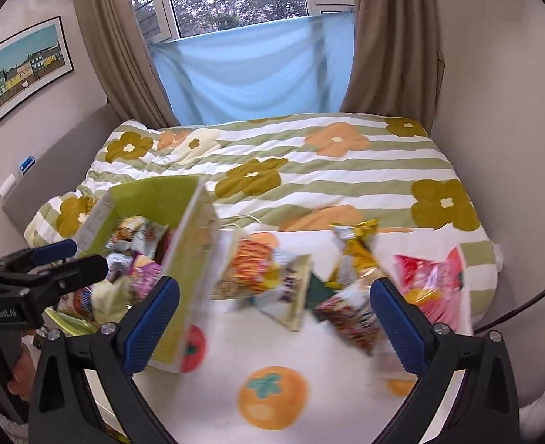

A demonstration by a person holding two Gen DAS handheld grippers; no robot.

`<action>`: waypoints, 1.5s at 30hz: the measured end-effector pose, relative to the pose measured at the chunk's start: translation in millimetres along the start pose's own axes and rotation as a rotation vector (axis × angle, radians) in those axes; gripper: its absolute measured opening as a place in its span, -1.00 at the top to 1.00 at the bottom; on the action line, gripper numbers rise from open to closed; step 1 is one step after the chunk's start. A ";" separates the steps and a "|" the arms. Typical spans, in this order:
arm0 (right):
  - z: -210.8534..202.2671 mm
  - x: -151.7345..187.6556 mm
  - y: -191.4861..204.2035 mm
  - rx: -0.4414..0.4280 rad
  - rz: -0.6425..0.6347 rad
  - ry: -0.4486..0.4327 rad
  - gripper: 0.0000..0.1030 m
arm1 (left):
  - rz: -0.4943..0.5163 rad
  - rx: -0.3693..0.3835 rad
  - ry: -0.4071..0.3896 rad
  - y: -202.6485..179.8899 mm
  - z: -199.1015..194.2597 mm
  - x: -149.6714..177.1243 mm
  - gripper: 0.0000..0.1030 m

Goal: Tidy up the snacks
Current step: 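Move both tools back toward the remaining snacks on the cloth, then grasp the orange cheese-stick bag with the left tool while the right tool grasps the gold chip bag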

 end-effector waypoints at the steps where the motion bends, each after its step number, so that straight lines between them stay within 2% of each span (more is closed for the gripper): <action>1: 1.8 0.0 -8.4 -0.002 -0.009 0.008 -0.99 | 0.003 -0.007 0.005 -7.7 7.5 -2.2 -1.00; 4: 9.4 -0.3 -32.3 -0.052 -0.031 0.029 -1.00 | 0.005 -0.017 0.034 -35.4 35.7 -8.8 -1.00; 8: 19.8 3.8 -61.5 -0.066 -0.047 0.054 -0.99 | 0.008 -0.059 0.065 -59.1 72.9 -12.3 -1.00; 16: 53.0 15.3 -94.0 -0.099 -0.078 0.120 -0.99 | 0.022 -0.149 0.154 -66.0 129.6 -11.5 -1.00; 19: 65.3 19.3 -98.6 -0.123 -0.049 0.143 -0.99 | 0.033 -0.164 0.194 -62.5 149.0 -7.8 -1.00; 23: 77.3 27.4 -98.9 -0.115 -0.034 0.153 -1.00 | 0.060 -0.168 0.243 -57.3 173.2 -4.5 -1.00; 29: 97.0 37.0 -98.5 -0.105 0.019 0.181 -1.00 | 0.093 -0.202 0.283 -45.2 201.5 -12.1 -1.00; 35: 110.3 37.4 -98.2 -0.087 0.063 0.193 -1.00 | 0.180 -0.204 0.316 -47.9 221.5 -9.7 -1.00; 45: 121.2 37.2 -98.8 -0.047 0.098 0.218 -1.00 | 0.113 -0.169 0.405 -35.3 244.8 5.5 -1.00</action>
Point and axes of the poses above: each gripper's, at about its wrist camera, not at the fingertips, and z roughly the way its jaws point, y to its left, x to its underside, the point moved 4 cm from there along z, roughly the way its jaws point, and after that the axes turned 5 degrees about -z, right-handed, at the moved point
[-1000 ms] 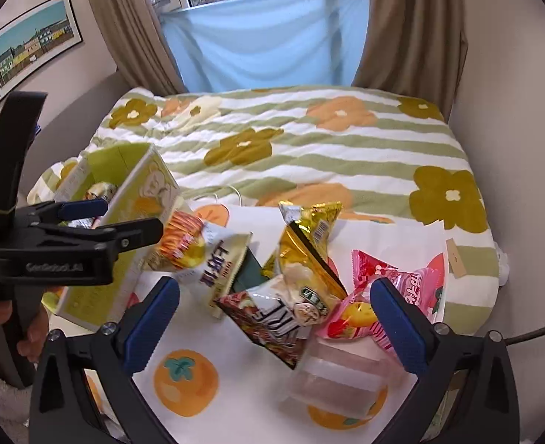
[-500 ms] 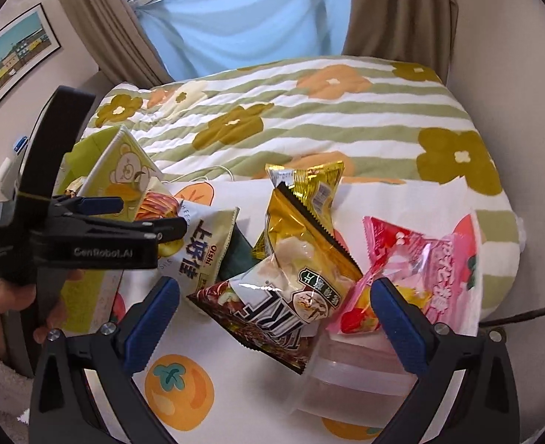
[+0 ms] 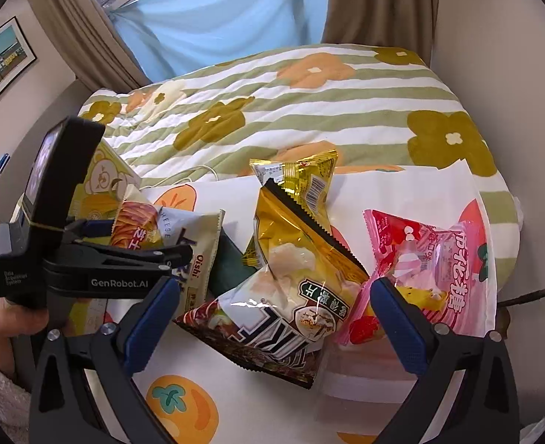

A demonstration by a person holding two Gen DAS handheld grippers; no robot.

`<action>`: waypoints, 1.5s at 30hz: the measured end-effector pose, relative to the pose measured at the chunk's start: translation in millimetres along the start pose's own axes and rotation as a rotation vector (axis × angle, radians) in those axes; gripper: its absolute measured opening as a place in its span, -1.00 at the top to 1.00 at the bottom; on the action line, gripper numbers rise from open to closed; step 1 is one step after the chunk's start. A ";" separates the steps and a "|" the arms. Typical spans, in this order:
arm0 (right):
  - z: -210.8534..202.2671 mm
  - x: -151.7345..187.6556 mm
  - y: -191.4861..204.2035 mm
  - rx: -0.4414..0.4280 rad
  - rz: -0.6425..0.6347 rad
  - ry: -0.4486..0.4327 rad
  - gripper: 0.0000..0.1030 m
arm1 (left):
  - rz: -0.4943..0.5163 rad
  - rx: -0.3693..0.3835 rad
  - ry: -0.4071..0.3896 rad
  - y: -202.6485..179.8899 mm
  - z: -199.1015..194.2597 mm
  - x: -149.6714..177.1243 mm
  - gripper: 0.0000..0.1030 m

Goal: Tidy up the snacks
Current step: 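Grasp the orange cheese-stick bag with the left tool while the right tool grasps the gold chip bag, then carry both bags over the box and open both tools to drop them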

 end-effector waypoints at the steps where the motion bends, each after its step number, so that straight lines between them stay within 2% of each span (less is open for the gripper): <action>1: 1.0 -0.3 -0.5 0.005 0.005 0.003 -1.00 | -0.001 0.004 0.004 0.0 1.3 1.3 -1.00; 4: 4.2 -1.3 -3.1 0.023 0.026 0.013 -1.00 | -0.002 0.013 -0.003 -0.1 1.3 3.9 -0.92; 5: 5.6 -1.2 -5.1 0.034 0.037 0.018 -1.00 | -0.002 0.016 -0.005 0.0 1.0 4.8 -0.76; 9: 12.9 0.6 -13.1 0.041 0.098 0.042 -1.00 | -0.002 0.017 -0.012 1.5 -0.3 6.6 -0.61; 14: 21.5 1.0 -10.8 0.038 0.116 0.070 -0.99 | -0.021 0.045 -0.009 6.5 -4.8 7.3 -0.41; 18: 27.5 1.0 -9.4 0.049 0.133 0.079 -0.99 | -0.009 0.029 -0.021 5.2 -9.9 10.0 -0.31; 25: 46.4 8.3 -5.8 0.019 0.177 0.139 -0.95 | 0.009 0.008 -0.022 4.6 -16.1 20.5 -0.29; 27: 51.0 10.3 -5.3 -0.005 0.201 0.148 -0.82 | 0.008 0.007 -0.025 5.2 -18.6 23.4 -0.29; 29: 53.3 11.0 -5.0 -0.015 0.215 0.153 -0.78 | 0.008 0.006 -0.029 5.4 -20.5 25.5 -0.29; 33: 51.6 11.3 -3.7 -0.025 0.214 0.147 -0.56 | 0.014 -0.004 -0.040 4.2 -25.1 28.4 -0.29; 38: 44.6 13.9 0.0 -0.029 0.176 0.141 -0.39 | 0.012 -0.013 -0.058 2.0 -34.6 33.6 -0.29; 45: 23.7 13.8 10.6 -0.061 0.124 0.097 -0.31 | -0.007 -0.015 -0.102 0.1 -60.0 39.3 -0.29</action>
Point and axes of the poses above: each gripper's, at about its wrist camera, not at the fingertips, and z roughly the way its jaws point, y to its left, x to its underside, the point moved 4 cm from there along z, roughly the way its jaws point, and after that the axes turned 5 degrees about -z, right-handed, at the moved point
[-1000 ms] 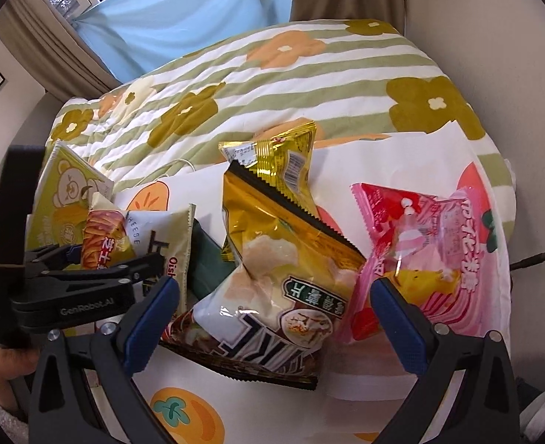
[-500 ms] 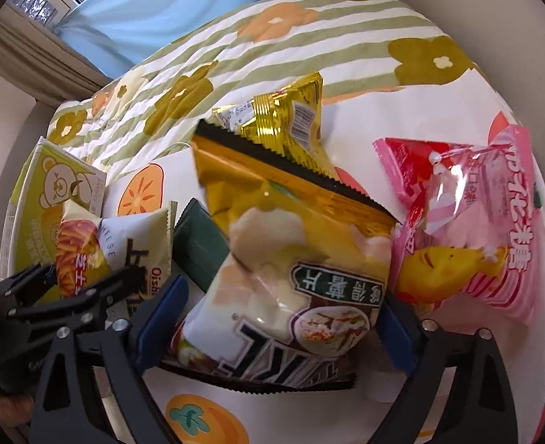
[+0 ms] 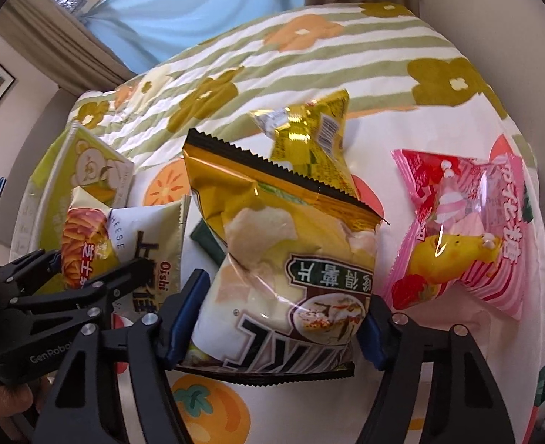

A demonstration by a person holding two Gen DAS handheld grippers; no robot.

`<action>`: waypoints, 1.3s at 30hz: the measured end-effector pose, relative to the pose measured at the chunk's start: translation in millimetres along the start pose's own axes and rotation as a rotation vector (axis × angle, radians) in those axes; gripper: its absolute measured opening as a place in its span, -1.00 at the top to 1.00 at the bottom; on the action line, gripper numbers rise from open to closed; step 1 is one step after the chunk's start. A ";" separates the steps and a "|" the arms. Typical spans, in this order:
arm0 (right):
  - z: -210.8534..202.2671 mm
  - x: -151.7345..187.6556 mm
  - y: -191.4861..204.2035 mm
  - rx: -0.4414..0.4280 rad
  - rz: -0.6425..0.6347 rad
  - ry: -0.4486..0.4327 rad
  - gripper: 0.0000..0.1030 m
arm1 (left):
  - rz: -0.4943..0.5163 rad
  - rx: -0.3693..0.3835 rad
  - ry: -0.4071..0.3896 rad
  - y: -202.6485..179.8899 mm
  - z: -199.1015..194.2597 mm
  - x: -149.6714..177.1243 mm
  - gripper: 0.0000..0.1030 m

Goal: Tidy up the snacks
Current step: 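Carry both bags over the box and open both tools to drop them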

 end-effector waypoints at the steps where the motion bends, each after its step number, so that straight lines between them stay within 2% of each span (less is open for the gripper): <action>1: -2.6 -0.2 1.1 -0.003 -0.006 -0.005 -0.31 | -0.001 -0.002 -0.008 0.6 -4.8 -0.2 -0.29; 6: -22.9 -2.3 9.2 -0.034 -0.042 -0.034 -0.30 | -0.026 -0.012 -0.062 0.6 -35.4 1.5 -0.29; 12: -53.2 -12.8 29.2 -0.085 -0.133 -0.060 -0.30 | -0.118 -0.009 -0.144 18.2 -88.3 1.6 -0.29; 18: -89.3 -33.3 65.4 -0.145 -0.273 -0.118 -0.30 | -0.233 -0.033 -0.255 60.9 -149.2 -1.7 -0.29; 23: -108.6 -53.0 108.9 -0.198 -0.369 -0.166 -0.30 | -0.289 -0.098 -0.331 114.7 -188.1 -6.3 -0.29; 30: -106.1 -74.3 176.3 -0.254 -0.430 -0.189 -0.30 | -0.318 -0.143 -0.365 188.0 -201.6 -18.8 -0.29; 39: -69.2 -101.1 247.9 -0.248 -0.404 -0.173 -0.30 | -0.293 -0.113 -0.280 274.0 -157.9 -38.8 -0.29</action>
Point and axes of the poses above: each gripper's, at about its wrist camera, not at the fingertips, and z roughly the way its jaws point, y to its left, x to its underside, the point moved 4 cm from there along z, roughly the way its jaws point, and after that the axes turned 5 degrees about -z, right-handed, at the moved point
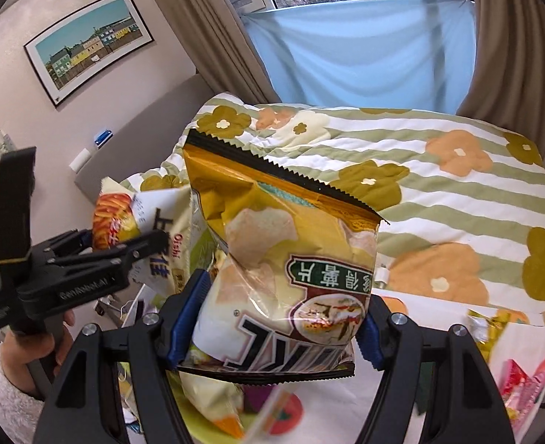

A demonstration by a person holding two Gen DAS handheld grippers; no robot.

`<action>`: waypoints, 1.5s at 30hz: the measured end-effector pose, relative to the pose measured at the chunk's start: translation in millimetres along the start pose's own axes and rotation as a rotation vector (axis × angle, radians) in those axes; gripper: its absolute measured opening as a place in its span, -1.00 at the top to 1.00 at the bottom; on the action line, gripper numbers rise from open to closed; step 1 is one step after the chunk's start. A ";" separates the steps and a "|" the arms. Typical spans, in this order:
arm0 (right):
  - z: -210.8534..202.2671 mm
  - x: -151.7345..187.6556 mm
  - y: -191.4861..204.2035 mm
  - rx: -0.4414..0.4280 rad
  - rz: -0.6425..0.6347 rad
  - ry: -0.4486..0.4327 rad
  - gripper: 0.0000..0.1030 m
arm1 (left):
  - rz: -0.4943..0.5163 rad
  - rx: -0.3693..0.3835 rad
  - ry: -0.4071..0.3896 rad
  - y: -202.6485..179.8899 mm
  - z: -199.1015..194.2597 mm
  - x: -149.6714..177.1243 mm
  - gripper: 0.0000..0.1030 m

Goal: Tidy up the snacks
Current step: 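Carry both bags over the box and open both tools to drop them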

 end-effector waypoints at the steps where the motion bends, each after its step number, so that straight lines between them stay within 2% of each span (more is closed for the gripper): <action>1: 5.1 -3.0 2.1 0.004 0.005 0.003 -0.30 | 0.010 0.011 0.016 4.6 9.5 -1.0 -0.29; 5: 32.1 -11.4 8.6 0.031 0.045 0.027 -0.30 | 0.053 0.064 0.076 12.9 41.4 1.2 -0.33; 7: 44.9 -13.4 10.9 0.049 0.070 0.042 -0.30 | 0.073 0.100 0.083 15.7 51.8 3.2 -0.51; 8: 49.6 -13.9 11.5 0.057 0.080 0.046 -0.31 | 0.080 0.106 0.090 16.4 55.6 4.9 -0.82; 9: 53.3 -14.8 12.7 0.064 0.090 0.049 -0.30 | 0.080 0.104 0.094 18.4 59.2 6.1 -0.99; 12: 63.4 -14.3 12.2 0.088 0.118 0.063 -0.30 | 0.056 0.136 0.104 29.6 64.8 9.8 -0.99; 18: 83.4 -14.4 11.1 0.129 0.144 0.092 -0.30 | 0.024 0.137 0.097 54.3 57.1 19.8 -0.99; 28: 99.4 -10.2 21.0 0.102 0.126 0.130 -0.34 | -0.040 0.114 0.115 72.3 58.6 32.7 -0.99; 31: 105.2 -4.6 24.4 0.110 0.113 0.150 -0.54 | -0.045 0.116 0.116 71.7 57.7 36.4 -0.99; 33: 102.4 0.6 25.2 0.120 0.109 0.142 -0.90 | -0.046 0.120 0.117 70.5 55.3 41.1 -0.99; 34: 99.2 4.2 25.6 0.118 0.109 0.134 -0.95 | -0.046 0.119 0.118 70.2 54.4 45.3 -0.99; 37: 89.9 18.3 26.0 0.107 0.091 0.117 -0.99 | -0.059 0.122 0.134 71.0 54.8 57.5 -0.99; 40: 88.1 27.0 23.2 0.137 0.095 0.132 -0.99 | -0.063 0.129 0.148 71.2 52.8 66.2 -0.99; 45: 79.3 26.1 27.4 0.129 0.111 0.114 -0.99 | -0.060 0.128 0.121 72.0 36.9 69.3 -0.99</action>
Point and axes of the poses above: each gripper's, at about its wrist camera, not at the fingertips, and z roughly the way its jaws point, y to its left, x to its underside, the point moved 4 cm from there along z, roughly the way its jaws point, and after that the axes turned 5 degrees about -z, right-handed, at the moved point
